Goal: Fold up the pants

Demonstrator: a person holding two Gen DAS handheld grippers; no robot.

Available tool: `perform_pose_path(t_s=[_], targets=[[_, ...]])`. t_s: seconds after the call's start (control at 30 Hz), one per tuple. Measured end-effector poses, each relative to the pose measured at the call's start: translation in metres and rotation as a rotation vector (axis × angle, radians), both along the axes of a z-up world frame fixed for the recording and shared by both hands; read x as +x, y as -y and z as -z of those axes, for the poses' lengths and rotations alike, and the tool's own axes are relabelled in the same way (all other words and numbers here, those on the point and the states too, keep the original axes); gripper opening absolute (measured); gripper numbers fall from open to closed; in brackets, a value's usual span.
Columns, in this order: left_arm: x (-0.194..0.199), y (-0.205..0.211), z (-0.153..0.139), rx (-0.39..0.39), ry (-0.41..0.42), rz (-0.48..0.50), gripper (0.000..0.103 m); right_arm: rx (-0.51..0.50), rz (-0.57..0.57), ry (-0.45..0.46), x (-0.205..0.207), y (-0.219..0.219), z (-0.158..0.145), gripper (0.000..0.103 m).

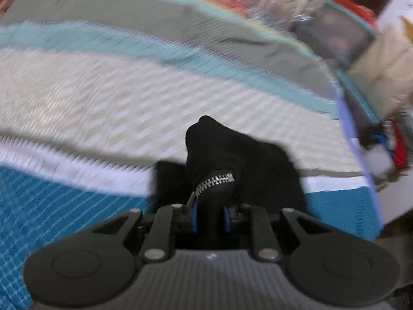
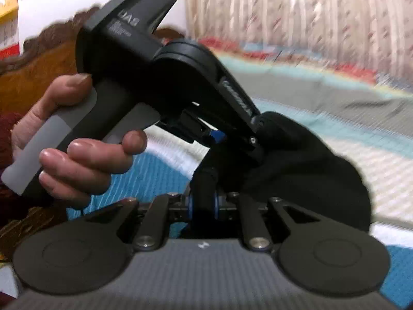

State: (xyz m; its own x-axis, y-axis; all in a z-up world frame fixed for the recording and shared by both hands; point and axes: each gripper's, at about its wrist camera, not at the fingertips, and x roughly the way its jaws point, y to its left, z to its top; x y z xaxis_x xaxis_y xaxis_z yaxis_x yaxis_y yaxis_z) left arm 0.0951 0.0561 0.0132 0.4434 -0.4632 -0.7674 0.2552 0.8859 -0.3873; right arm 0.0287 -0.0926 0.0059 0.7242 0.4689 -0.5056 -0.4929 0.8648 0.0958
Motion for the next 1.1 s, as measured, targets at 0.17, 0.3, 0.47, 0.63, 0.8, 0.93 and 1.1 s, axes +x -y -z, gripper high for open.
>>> perform_pose_path(t_s=[0.17, 0.3, 0.47, 0.63, 0.8, 0.93, 1.1], targets=[[0.010, -0.015, 0.048, -0.002, -0.080, -0.077, 0.036, 0.126, -0.058, -0.122, 0.010, 0.028, 0.009, 0.029], [-0.001, -0.019, 0.036, -0.016, -0.027, -0.087, 0.057, 0.253, 0.094, -0.059, -0.005, 0.096, -0.017, 0.039], [-0.022, -0.016, 0.021, -0.019, 0.038, -0.060, 0.070, 0.300, 0.236, -0.090, -0.016, 0.148, -0.011, 0.040], [-0.044, -0.003, 0.045, 0.128, 0.000, -0.021, 0.078, 0.074, 0.247, -0.153, -0.015, 0.134, 0.029, 0.037], [-0.056, -0.005, 0.059, 0.084, -0.023, -0.061, 0.086, 0.052, 0.259, -0.149, -0.009, 0.147, 0.034, 0.039], [-0.054, -0.014, 0.042, 0.074, -0.007, -0.058, 0.095, 0.120, 0.256, -0.156, -0.009, 0.153, 0.022, 0.043], [-0.045, -0.031, 0.036, -0.029, -0.016, -0.068, 0.103, 0.347, 0.324, -0.162, -0.023, 0.182, 0.022, 0.092]])
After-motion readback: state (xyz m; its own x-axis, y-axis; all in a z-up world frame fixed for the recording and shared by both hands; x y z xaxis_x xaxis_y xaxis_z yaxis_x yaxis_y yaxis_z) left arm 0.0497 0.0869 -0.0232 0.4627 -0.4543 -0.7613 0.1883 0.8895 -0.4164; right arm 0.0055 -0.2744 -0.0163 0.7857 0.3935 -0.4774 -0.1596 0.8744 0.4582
